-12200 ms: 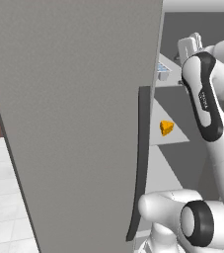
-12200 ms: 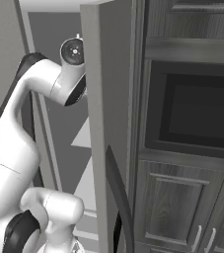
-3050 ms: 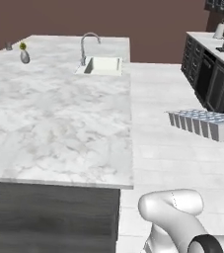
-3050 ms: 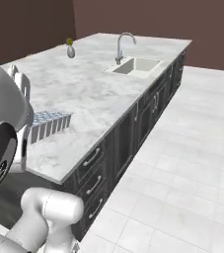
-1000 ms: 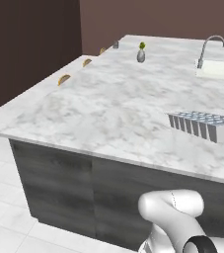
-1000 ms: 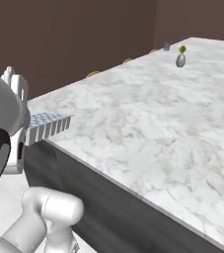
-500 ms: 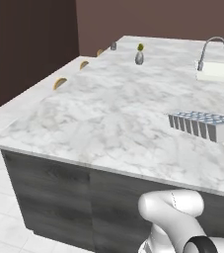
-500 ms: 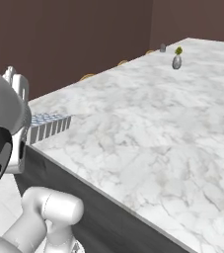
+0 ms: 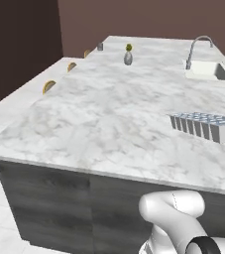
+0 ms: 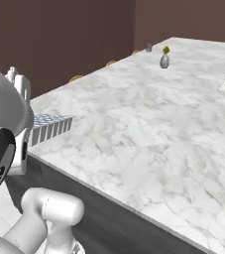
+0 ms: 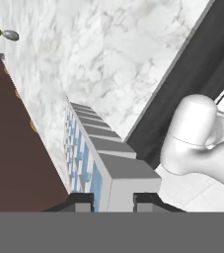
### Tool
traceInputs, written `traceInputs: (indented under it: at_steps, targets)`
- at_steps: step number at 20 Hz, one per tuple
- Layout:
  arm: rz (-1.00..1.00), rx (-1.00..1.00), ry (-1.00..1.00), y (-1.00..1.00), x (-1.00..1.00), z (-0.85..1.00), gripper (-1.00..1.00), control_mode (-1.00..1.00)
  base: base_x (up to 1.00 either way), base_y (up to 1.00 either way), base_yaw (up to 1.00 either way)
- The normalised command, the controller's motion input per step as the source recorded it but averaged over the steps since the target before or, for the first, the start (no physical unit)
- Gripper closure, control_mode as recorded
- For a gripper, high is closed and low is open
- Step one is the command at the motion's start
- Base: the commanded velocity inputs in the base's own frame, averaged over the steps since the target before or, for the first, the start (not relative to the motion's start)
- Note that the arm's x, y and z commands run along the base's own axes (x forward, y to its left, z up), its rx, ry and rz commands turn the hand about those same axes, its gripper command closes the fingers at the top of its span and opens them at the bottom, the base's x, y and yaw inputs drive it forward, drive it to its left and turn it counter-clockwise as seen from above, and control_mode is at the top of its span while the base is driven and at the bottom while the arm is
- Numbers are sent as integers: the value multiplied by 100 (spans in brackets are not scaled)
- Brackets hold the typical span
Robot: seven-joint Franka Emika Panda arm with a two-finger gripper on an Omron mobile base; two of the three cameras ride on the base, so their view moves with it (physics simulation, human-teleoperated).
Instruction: Open the freezer door, pick up the ice cube tray from the freezer, and place it on the dining counter.
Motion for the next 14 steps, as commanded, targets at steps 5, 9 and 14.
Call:
traceInputs:
  at_steps: [5, 9, 14]
  targets:
    - [0, 0, 0, 0, 0, 0, 100, 100, 0, 96, -35]
    - [0, 0, 0, 0, 0, 0, 100, 100, -9, 100, -34]
    - [0, 0, 0, 0, 0, 0, 100, 100, -25, 100, -37]
